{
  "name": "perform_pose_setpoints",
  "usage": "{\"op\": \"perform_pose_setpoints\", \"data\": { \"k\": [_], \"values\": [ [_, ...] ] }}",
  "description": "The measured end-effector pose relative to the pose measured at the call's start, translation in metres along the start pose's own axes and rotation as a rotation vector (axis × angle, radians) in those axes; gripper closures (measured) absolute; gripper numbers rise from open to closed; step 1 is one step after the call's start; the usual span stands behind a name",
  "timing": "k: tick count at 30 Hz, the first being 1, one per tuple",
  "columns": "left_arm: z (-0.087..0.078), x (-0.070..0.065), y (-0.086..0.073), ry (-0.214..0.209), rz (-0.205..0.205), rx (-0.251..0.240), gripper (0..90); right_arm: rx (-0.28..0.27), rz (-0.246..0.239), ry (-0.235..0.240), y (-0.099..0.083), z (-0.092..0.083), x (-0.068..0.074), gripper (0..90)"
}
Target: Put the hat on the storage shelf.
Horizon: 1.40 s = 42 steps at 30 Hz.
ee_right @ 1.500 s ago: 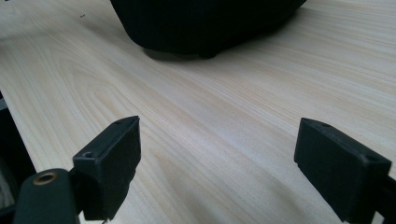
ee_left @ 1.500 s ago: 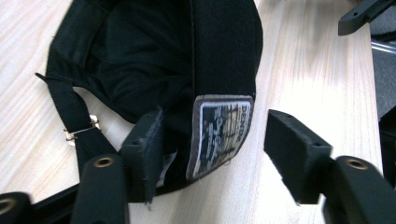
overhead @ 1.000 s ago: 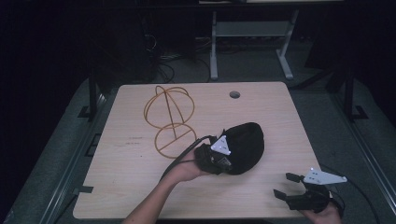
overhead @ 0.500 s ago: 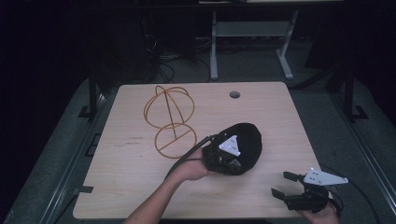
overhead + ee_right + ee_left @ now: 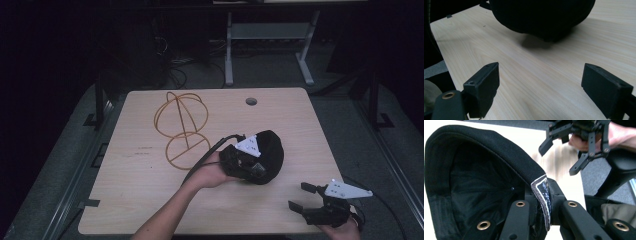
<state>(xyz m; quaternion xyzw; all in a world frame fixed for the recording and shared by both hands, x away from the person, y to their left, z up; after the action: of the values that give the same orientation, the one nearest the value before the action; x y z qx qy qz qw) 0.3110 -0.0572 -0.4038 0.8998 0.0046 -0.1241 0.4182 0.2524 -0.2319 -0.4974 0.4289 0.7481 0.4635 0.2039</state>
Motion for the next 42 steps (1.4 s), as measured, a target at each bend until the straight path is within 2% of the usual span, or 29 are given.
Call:
{"op": "perform_pose_setpoints", "data": {
  "k": [8, 13, 18, 21, 27, 29, 32, 37, 39, 41, 42],
  "values": [
    [-0.004, -0.006, 0.015, -0.038, 0.006, -0.039, 81.4, -0.053, 0.008, -0.002, 0.009, -0.003, 0.002, 14.5],
    [-0.008, -0.01, 0.027, -0.044, 0.023, -0.064, 81.4, -0.1, 0.024, 0.001, 0.019, -0.006, 0.003, 14.8],
    [-0.011, -0.012, 0.038, -0.054, 0.033, -0.084, 81.5, -0.135, 0.02, 0.0, 0.028, -0.007, 0.003, 15.4],
    [-0.01, -0.016, 0.043, -0.084, 0.032, -0.103, 81.5, -0.157, 0.017, -0.005, 0.035, -0.007, 0.003, 15.4],
    [-0.002, -0.02, 0.048, -0.12, 0.04, -0.098, 81.4, -0.176, -0.001, -0.01, 0.04, -0.005, 0.005, 17.7],
    [0.001, -0.024, 0.05, -0.171, 0.034, -0.109, 81.4, -0.177, 0.0, -0.012, 0.04, -0.004, 0.005, 19.6],
    [0.005, -0.029, 0.053, -0.202, 0.041, -0.111, 81.3, -0.183, -0.007, -0.012, 0.041, -0.003, 0.006, 21.3],
    [0.008, -0.034, 0.061, -0.232, 0.054, -0.107, 81.4, -0.197, -0.029, -0.011, 0.041, -0.005, 0.008, 28.1],
    [0.008, -0.037, 0.066, -0.248, 0.052, -0.128, 81.4, -0.212, -0.041, -0.012, 0.043, -0.007, 0.01, 31.1],
    [0.009, -0.042, 0.071, -0.258, 0.066, -0.126, 81.4, -0.22, -0.047, -0.015, 0.043, -0.008, 0.011, 32.5],
    [0.01, -0.043, 0.073, -0.264, 0.073, -0.121, 81.4, -0.227, -0.054, -0.017, 0.044, -0.009, 0.011, 36.7]
  ]
}}
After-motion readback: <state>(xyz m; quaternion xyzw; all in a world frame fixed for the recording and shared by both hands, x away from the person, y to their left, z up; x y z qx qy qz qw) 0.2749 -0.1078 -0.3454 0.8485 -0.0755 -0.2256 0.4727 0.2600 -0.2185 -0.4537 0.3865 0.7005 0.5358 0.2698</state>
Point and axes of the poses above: each handheld gripper's, and its own axes: z roughly forward along the jaws, y roughly out of its top, x roughly to its left, the point moved 8 cm from there along z, roughly forward along the jaws, and after that the axes turned 14 degrees about -y, right-handed, at the moved point
